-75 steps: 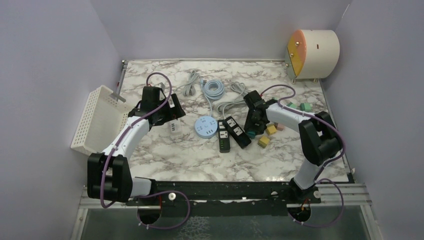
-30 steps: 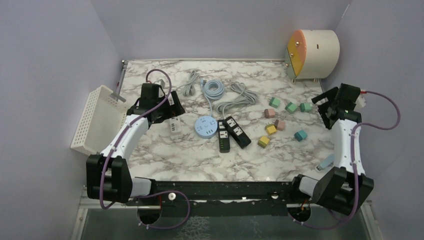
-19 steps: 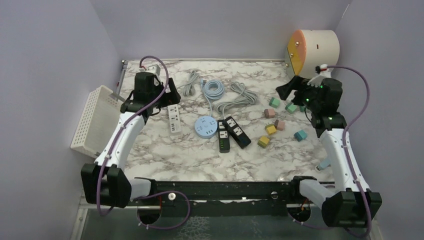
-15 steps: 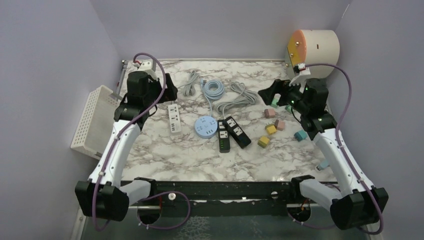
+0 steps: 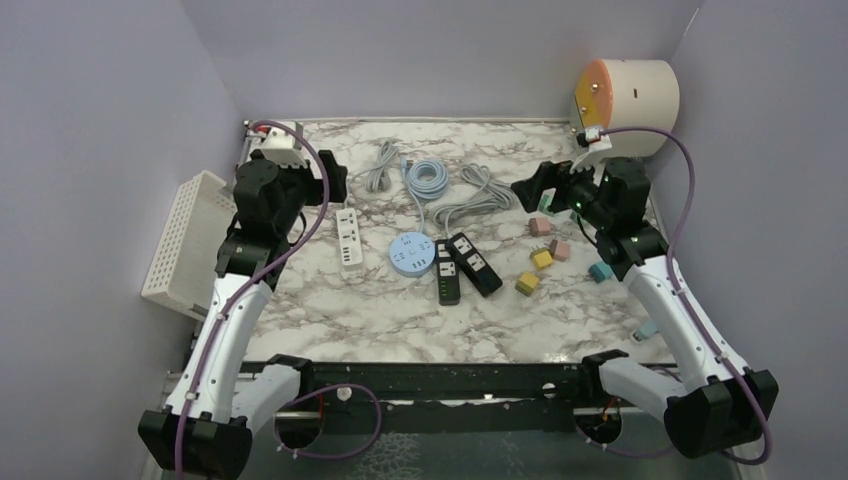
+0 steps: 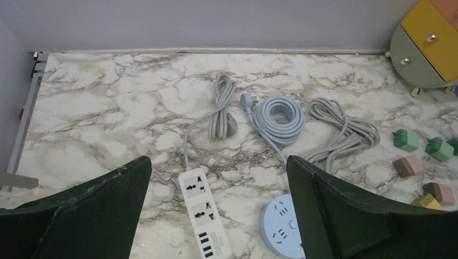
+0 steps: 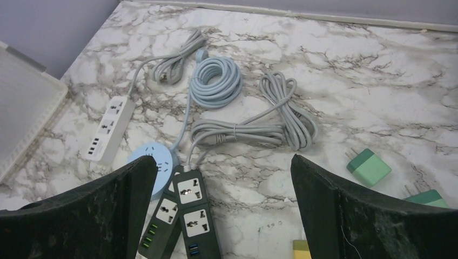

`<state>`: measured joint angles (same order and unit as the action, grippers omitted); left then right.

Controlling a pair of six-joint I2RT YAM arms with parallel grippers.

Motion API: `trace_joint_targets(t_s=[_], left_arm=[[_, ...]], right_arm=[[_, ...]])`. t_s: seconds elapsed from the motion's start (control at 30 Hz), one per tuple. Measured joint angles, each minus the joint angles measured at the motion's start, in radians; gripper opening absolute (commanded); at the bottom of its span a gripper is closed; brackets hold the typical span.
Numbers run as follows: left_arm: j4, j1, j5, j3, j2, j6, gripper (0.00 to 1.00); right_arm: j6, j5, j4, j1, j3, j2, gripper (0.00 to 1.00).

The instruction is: Pull the plug off the socket

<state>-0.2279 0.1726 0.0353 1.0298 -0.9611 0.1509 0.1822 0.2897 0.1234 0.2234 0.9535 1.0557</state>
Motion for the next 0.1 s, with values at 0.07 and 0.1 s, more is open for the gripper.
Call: trace_joint_targets(t_s=[0.07, 0.1], left_arm=[[0.001, 0.000, 0.000, 0.000, -0.002, 0.000, 0.99], [0.002, 0.000, 0.000, 0.000, -0.001, 0.000, 0.99]], right_arm=[[-0.007, 0.002, 0.000, 0.000, 0.000, 0.000, 1.00], [-0.013, 0.005, 0.001, 0.000, 0.001, 0.000, 1.00]])
